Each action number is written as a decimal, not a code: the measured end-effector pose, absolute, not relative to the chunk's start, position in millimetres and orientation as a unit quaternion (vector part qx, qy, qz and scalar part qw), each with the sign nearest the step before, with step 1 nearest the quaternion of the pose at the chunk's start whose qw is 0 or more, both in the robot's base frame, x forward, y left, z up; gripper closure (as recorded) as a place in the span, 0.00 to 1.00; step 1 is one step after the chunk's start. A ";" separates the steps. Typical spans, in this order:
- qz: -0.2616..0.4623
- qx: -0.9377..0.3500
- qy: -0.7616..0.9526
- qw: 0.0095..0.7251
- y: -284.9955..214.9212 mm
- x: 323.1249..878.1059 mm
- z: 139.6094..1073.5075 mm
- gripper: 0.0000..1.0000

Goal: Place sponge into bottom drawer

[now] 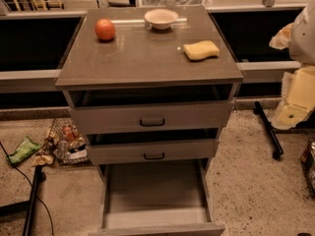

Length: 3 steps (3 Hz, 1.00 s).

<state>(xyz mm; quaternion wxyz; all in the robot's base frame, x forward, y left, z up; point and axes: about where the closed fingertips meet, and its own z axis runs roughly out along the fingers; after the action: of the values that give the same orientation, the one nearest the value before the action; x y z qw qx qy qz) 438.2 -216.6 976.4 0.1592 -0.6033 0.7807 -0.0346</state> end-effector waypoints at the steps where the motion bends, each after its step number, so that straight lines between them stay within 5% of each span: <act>1: -0.035 -0.603 0.781 0.159 -216.5 438.4 976.3 0.00; 3: -0.006 -0.642 0.743 0.187 -181.6 520.4 962.3 0.00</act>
Offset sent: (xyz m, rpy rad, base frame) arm 0.0510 0.0195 -0.0133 0.0524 -0.0032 0.0679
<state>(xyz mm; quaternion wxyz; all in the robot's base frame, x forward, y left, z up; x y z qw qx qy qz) 520.4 -181.6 962.3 0.1868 -0.6422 0.7434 -0.0062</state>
